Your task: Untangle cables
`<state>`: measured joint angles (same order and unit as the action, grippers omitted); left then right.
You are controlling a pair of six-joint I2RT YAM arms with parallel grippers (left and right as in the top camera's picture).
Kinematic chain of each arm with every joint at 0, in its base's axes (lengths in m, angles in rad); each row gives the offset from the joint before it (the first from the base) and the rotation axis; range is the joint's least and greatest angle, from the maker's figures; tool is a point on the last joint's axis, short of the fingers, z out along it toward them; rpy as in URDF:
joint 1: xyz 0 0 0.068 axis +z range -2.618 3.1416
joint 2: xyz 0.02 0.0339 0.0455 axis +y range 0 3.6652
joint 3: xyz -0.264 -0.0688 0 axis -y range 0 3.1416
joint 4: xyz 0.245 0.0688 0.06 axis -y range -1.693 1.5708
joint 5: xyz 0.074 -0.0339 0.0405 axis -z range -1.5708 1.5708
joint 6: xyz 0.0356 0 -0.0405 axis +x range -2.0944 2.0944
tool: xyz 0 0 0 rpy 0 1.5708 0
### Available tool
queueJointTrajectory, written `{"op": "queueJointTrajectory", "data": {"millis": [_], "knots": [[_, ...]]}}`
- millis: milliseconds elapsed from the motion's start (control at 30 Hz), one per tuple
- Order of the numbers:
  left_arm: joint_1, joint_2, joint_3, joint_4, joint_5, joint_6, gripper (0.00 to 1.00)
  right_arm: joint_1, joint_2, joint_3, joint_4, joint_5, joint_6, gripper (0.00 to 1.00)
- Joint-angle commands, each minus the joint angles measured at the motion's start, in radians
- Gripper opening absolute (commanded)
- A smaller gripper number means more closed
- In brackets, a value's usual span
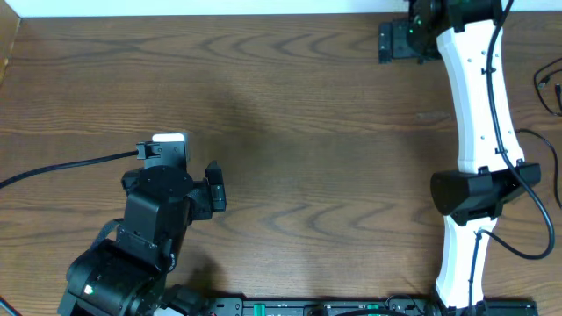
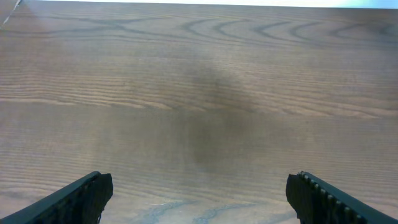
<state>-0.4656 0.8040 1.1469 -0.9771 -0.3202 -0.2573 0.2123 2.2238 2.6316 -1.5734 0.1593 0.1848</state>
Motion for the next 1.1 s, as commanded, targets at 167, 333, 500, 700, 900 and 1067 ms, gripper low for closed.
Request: {"op": "queueJointTrajectory", "data": {"millis": [167, 333, 500, 700, 900, 1067], "knots": [[0.005, -0.001, 0.019, 0.022, -0.014, 0.013, 0.94, -0.022, -0.076, 0.014, -0.002, -0.013, -0.026, 0.99], [0.005, -0.001, 0.019, 0.045, -0.023, 0.02, 0.95, -0.043, -0.076, 0.014, 0.007, -0.012, -0.026, 0.99], [0.005, -0.003, 0.019, 0.043, -0.074, 0.02, 0.95, -0.068, -0.077, 0.014, 0.008, -0.012, -0.028, 0.99], [0.005, -0.032, 0.019, 0.029, -0.074, -0.018, 0.95, -0.074, -0.077, 0.014, 0.005, -0.015, -0.073, 0.97], [0.005, -0.101, 0.019, -0.013, -0.142, -0.018, 0.95, -0.077, -0.077, 0.014, 0.004, -0.016, -0.082, 0.96], [0.005, -0.156, 0.019, -0.078, -0.161, -0.018, 0.95, -0.072, -0.077, 0.014, 0.016, -0.052, -0.082, 0.95]]}}
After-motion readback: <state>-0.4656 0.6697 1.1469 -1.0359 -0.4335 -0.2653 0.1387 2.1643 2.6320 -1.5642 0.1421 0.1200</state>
